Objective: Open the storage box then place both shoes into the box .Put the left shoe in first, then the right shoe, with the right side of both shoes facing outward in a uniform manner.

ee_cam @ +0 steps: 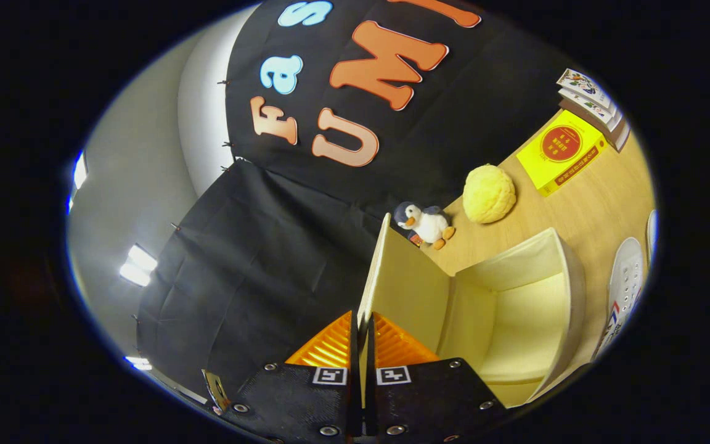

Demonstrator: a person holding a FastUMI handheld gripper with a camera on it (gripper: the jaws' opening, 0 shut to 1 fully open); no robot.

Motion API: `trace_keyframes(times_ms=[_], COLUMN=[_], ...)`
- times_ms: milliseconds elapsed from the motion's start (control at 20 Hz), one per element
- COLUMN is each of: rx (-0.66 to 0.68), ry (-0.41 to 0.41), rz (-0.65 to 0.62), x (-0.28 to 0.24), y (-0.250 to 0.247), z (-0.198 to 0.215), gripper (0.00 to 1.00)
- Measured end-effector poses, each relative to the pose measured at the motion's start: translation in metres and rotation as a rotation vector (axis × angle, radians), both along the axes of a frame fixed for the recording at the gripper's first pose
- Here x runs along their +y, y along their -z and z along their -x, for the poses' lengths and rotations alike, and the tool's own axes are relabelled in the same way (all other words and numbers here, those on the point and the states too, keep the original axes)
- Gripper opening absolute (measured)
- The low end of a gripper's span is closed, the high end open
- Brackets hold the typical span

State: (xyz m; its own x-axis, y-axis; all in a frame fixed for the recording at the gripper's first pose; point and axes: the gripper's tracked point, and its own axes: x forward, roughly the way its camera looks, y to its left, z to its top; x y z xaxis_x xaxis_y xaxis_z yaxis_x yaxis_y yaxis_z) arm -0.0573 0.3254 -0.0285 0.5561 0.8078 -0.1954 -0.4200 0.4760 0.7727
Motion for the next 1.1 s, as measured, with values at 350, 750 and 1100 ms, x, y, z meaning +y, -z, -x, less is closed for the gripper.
trace_keyframes(times_ms=[350, 750, 1100], rx=[-0.001, -0.023, -0.041], ry=[-0.021, -0.043, 0.024], rz=[0.005, 0.1, 0.157], x=[0.066, 0.1, 0.071], y=[0.004, 0.023, 0.026], z=[0.01, 0.016, 0.006], gripper=[0.03, 0.31, 0.97])
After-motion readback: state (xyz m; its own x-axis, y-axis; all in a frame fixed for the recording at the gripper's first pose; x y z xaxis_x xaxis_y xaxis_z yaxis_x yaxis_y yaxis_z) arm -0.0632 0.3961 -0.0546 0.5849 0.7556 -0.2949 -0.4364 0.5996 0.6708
